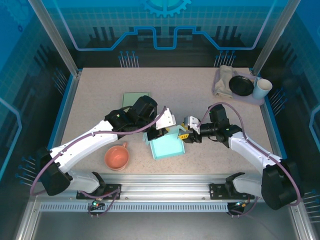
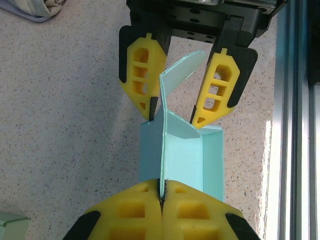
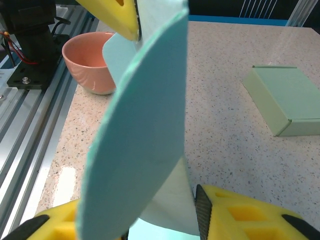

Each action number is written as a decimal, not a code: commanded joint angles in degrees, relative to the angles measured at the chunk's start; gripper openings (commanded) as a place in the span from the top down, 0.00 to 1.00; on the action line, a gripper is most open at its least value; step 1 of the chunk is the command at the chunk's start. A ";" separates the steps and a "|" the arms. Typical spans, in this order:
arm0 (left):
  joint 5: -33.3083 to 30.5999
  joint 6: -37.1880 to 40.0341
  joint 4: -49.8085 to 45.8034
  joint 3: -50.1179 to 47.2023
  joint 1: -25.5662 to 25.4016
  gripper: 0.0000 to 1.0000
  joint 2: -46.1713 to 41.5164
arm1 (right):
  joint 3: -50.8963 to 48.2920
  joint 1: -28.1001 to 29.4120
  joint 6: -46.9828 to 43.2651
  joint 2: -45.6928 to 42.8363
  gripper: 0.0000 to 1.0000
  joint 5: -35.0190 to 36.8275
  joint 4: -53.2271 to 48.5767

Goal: Fold the paper box

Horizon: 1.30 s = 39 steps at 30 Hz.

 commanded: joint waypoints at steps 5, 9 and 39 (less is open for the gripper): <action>4.60 0.55 1.03 0.87 -1.47 1.00 -0.46 | 1.70 1.70 -1.23 -0.56 0.61 -2.06 -1.44; 5.49 0.66 1.07 0.86 -1.92 1.00 -0.52 | 1.68 1.90 -1.44 -1.24 0.65 -2.82 -1.43; -31.41 -53.87 12.12 -5.99 13.36 0.19 -11.17 | -8.84 6.13 1.17 -4.37 1.00 14.72 20.02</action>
